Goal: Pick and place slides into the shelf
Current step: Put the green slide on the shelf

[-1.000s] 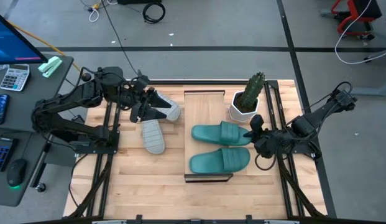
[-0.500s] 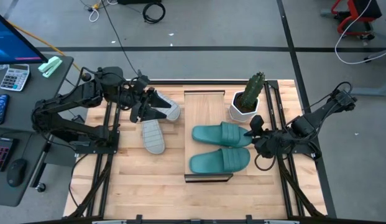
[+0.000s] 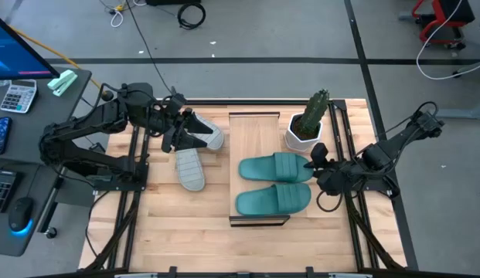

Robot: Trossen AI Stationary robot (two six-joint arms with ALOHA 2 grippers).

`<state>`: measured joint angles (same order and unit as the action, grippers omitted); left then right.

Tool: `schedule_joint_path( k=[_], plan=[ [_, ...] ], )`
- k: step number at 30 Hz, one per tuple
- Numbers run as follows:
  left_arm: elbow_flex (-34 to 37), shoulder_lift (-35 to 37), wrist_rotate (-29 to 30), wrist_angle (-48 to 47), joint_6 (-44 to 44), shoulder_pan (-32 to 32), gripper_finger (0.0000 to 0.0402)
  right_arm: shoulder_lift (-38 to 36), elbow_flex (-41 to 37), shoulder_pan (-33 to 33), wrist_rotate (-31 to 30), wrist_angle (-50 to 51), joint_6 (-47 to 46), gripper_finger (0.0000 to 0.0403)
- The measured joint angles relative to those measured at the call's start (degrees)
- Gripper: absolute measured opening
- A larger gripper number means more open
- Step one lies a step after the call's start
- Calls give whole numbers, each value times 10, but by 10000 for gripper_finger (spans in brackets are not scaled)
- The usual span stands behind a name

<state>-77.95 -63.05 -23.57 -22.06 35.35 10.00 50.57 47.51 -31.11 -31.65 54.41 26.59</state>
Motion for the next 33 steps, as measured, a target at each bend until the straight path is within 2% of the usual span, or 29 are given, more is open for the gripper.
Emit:
schedule_joint_path(
  k=[2, 17, 33],
  plan=[
    [0, 0, 0, 0, 0, 0, 385, 0, 0, 0, 20, 0, 1, 172],
    [0, 0, 0, 0, -2, 0, 385, 0, 0, 0, 41, 2, 6, 172],
    [0, 0, 0, 0, -16, 0, 385, 0, 0, 10, 5, 25, 6, 171]
  ],
)
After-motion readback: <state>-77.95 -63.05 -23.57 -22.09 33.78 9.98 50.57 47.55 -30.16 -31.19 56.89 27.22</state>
